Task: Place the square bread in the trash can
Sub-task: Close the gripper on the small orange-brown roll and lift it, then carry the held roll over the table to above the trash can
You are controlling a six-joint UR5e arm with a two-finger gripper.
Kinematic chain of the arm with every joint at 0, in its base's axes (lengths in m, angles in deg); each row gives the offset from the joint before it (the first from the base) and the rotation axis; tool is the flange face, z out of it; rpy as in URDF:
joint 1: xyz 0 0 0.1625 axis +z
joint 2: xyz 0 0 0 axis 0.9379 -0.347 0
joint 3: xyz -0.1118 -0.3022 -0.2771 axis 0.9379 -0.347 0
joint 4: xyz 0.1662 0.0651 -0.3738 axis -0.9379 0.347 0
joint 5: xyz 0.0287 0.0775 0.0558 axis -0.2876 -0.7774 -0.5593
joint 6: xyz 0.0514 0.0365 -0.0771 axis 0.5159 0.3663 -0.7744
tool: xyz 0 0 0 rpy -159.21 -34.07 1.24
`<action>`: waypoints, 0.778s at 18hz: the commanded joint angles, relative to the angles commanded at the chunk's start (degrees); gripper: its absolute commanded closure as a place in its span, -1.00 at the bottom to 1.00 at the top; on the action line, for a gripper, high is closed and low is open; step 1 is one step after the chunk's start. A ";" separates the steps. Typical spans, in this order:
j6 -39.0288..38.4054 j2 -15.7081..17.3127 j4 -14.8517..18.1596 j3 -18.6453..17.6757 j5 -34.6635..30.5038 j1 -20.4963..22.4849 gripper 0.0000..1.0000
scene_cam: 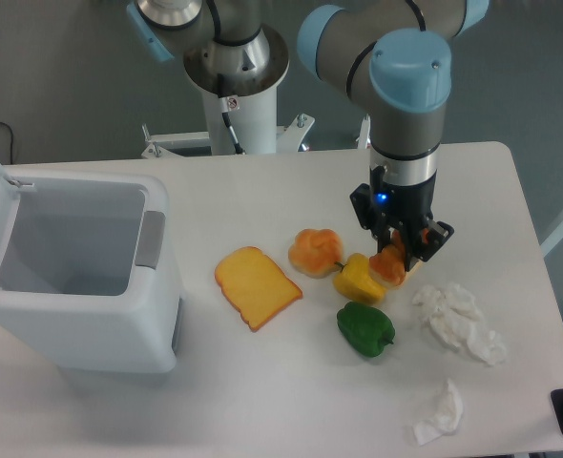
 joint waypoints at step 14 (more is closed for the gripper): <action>-27.57 1.76 1.32 4.74 2.46 -2.98 0.06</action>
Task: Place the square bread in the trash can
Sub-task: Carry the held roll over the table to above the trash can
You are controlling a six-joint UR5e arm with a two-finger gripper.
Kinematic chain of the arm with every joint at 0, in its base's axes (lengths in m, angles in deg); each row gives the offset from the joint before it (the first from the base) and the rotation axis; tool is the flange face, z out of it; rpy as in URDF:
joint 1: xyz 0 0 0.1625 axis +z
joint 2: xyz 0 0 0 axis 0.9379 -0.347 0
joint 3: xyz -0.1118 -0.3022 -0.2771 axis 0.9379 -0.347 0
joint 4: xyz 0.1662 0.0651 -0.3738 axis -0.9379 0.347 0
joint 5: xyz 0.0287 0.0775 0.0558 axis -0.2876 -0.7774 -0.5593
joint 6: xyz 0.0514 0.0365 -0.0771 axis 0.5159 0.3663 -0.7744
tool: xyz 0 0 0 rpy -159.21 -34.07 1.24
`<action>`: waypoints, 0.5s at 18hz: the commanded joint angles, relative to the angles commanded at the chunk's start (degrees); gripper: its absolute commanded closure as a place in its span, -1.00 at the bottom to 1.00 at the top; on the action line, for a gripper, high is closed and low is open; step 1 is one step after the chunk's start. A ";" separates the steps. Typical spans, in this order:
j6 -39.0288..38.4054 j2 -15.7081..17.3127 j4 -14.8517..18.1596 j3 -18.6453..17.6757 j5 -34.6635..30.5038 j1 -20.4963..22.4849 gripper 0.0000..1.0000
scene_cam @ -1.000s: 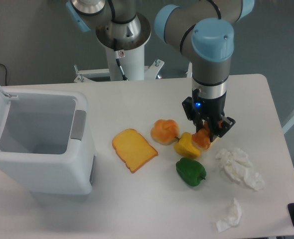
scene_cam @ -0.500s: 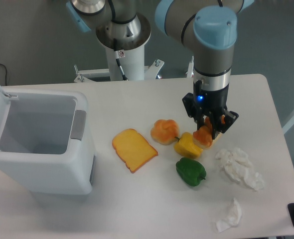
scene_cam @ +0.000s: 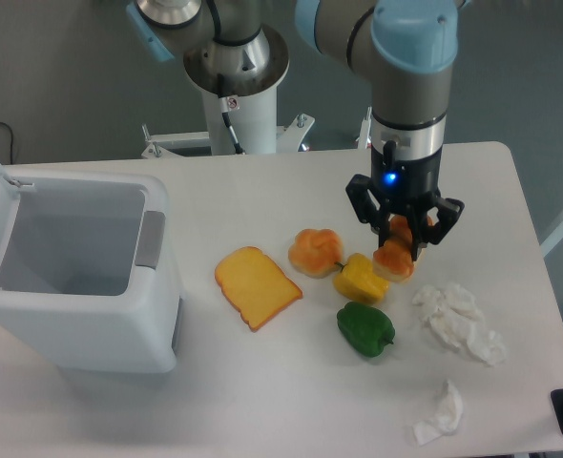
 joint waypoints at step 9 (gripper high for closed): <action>-19.51 4.92 0.09 0.53 7.12 -5.80 0.06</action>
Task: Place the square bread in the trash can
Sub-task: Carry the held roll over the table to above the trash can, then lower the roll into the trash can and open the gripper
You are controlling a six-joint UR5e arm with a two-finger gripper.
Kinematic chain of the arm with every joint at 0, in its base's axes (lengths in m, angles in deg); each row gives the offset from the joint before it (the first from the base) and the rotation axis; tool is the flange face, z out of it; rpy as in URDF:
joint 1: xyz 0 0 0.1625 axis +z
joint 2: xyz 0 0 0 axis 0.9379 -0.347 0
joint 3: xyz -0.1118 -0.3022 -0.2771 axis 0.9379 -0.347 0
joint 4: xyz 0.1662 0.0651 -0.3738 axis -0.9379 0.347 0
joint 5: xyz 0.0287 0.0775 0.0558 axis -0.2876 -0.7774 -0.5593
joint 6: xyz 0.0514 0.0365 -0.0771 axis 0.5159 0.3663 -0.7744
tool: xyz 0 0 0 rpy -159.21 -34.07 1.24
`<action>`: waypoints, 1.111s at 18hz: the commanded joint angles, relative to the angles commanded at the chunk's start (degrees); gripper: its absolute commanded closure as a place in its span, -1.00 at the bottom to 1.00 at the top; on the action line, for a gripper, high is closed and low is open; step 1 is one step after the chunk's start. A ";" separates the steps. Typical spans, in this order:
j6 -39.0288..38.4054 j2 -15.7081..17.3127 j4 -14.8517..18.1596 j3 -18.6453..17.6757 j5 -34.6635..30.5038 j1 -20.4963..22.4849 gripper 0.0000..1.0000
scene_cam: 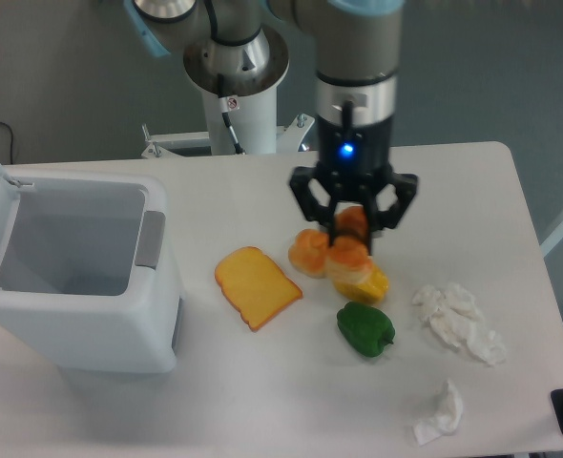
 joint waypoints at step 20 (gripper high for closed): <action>-12.60 3.00 -0.09 -2.81 5.11 -18.63 0.05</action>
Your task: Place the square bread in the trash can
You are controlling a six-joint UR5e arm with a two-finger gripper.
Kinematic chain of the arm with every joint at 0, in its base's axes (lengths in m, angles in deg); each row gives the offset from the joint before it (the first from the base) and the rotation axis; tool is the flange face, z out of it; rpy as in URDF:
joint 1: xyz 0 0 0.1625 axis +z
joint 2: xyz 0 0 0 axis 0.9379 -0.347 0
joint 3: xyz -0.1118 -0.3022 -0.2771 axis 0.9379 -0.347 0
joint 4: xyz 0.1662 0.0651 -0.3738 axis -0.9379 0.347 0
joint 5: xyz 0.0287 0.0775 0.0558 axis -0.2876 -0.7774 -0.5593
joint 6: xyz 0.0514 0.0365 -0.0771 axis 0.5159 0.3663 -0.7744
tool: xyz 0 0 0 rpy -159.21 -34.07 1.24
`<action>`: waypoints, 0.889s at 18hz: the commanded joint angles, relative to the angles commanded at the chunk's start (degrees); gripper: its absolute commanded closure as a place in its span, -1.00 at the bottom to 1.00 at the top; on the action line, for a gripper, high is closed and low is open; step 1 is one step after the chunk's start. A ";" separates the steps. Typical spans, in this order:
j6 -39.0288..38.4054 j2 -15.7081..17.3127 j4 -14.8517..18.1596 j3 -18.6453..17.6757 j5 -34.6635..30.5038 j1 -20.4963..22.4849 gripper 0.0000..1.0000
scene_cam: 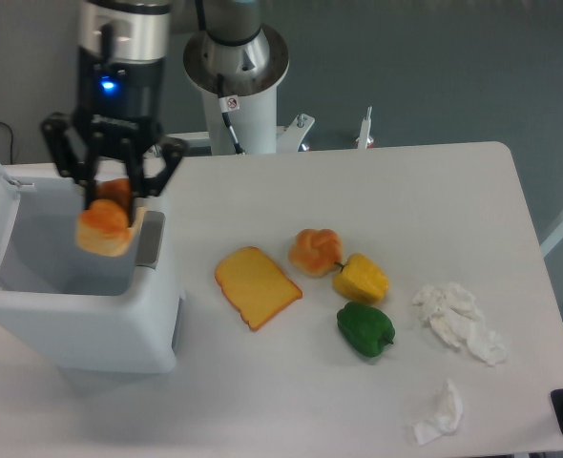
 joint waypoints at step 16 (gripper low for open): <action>0.97 0.00 -0.09 -1.06 1.67 -1.23 -0.58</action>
